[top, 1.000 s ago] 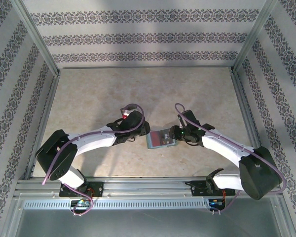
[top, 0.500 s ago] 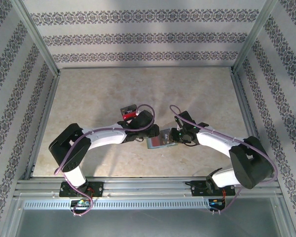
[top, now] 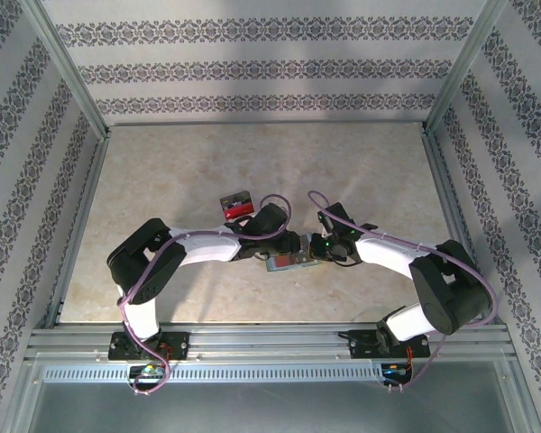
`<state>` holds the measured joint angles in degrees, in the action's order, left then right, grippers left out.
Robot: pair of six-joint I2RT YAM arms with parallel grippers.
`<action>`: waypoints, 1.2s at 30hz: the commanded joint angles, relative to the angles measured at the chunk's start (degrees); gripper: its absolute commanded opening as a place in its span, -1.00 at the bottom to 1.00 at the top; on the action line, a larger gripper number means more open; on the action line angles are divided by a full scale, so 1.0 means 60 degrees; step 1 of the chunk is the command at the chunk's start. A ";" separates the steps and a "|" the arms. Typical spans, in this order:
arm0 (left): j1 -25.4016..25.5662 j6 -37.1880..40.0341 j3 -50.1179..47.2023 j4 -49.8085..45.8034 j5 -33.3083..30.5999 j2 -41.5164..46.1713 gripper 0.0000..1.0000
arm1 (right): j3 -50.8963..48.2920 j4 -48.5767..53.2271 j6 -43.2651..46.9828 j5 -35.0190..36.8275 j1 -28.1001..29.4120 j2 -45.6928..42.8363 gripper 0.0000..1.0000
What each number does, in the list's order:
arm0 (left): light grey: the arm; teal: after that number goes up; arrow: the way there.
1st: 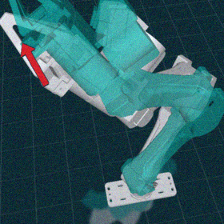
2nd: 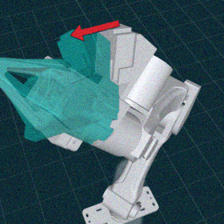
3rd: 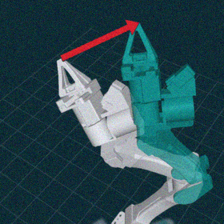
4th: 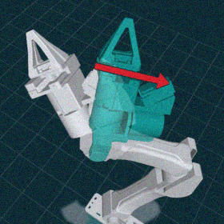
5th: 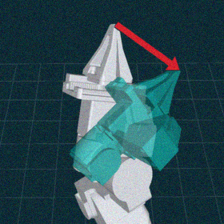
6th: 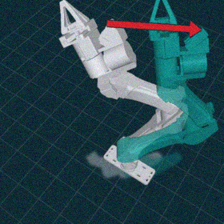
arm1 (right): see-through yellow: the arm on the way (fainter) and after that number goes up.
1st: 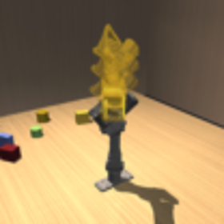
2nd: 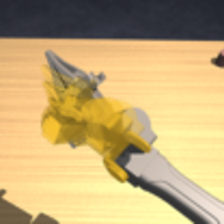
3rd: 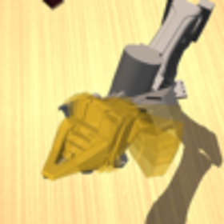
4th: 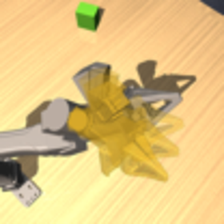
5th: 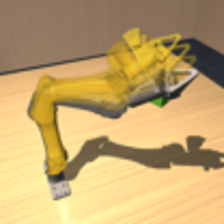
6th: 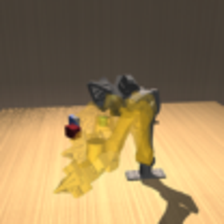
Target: Take the credit cards out of the card holder
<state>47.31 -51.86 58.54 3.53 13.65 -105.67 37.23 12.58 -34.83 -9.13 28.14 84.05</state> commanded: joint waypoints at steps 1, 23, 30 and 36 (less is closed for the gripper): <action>0.0128 -0.0327 0.0268 0.0282 0.0248 -0.0178 -0.14 | -0.0183 -0.0279 -0.0280 -0.0390 -0.0105 0.0076 -0.76; -0.0007 -0.0640 0.0219 0.0305 -0.0107 -0.0272 0.16 | -0.0402 -0.0213 -0.0603 -0.0610 -0.0095 -0.0801 -0.79; -0.0113 -0.0456 0.0144 -0.0406 -0.0266 -0.0019 0.17 | -0.0634 -0.0189 -0.0943 -0.0779 -0.0175 -0.1764 -0.63; -0.0121 -0.0410 0.0050 -0.0223 -0.0134 0.0000 0.17 | -0.0923 -0.0729 -0.1131 -0.1234 -0.0396 -0.1702 -0.56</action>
<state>47.13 -54.68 60.10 3.99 13.28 -107.20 32.80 9.85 -40.47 -14.50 26.57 73.76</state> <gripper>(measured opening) 0.586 0.221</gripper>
